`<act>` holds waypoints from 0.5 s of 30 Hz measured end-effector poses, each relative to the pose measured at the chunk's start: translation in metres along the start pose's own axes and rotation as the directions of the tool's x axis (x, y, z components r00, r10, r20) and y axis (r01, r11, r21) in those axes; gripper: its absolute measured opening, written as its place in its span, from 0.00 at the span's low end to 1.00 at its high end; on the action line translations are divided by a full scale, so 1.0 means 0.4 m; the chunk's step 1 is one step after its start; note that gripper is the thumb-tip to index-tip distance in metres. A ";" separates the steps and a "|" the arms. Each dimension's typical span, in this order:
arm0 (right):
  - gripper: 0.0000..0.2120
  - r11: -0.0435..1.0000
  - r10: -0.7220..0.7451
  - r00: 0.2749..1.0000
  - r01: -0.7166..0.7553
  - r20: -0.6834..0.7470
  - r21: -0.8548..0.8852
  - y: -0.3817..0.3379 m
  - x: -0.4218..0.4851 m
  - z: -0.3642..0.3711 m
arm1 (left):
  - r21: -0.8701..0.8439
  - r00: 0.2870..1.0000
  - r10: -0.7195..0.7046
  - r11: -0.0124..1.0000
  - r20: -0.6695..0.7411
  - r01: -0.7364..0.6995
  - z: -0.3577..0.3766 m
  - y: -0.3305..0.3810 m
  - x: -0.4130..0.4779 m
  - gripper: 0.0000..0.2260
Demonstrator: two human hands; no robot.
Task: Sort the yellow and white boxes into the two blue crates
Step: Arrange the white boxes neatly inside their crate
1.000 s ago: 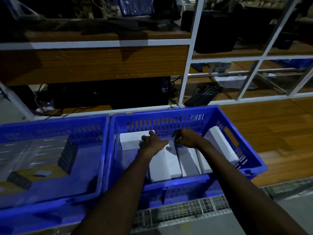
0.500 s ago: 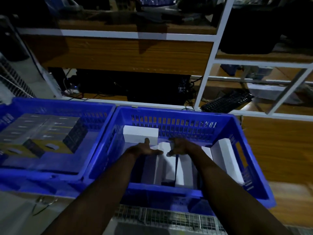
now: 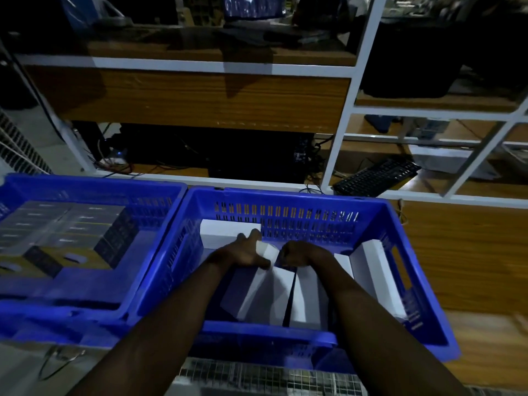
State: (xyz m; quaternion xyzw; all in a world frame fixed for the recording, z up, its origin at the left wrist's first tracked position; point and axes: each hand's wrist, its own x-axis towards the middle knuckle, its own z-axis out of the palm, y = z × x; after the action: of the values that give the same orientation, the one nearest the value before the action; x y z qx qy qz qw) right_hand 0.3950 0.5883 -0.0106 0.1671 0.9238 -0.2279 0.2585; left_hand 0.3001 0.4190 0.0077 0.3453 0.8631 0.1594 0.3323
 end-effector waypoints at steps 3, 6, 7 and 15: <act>0.14 0.954 0.025 0.974 0.044 -0.224 0.296 -0.031 -0.057 -0.049 | -0.010 0.981 0.099 0.995 -0.165 -0.102 -0.003 0.015 -0.009 0.44; 0.15 0.667 0.069 0.981 0.092 -0.184 0.740 -0.058 -0.130 -0.085 | 0.011 0.940 0.181 0.983 -0.288 -0.186 -0.009 0.028 -0.020 0.47; 0.14 0.581 0.035 0.989 0.098 -0.145 0.808 -0.060 -0.146 -0.091 | 0.021 0.932 0.197 0.979 -0.304 -0.200 -0.010 0.031 -0.023 0.47; 0.13 0.545 -0.138 0.980 0.197 -0.145 0.815 -0.069 -0.147 -0.111 | -0.098 0.852 0.288 0.927 -0.437 -0.363 -0.015 0.040 -0.027 0.43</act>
State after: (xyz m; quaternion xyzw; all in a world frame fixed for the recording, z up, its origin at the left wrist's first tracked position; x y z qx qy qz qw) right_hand 0.4133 0.5765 0.0651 0.1867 0.7291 -0.6512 0.0979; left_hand 0.3098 0.4225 0.0250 0.4142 0.8249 0.3587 0.1389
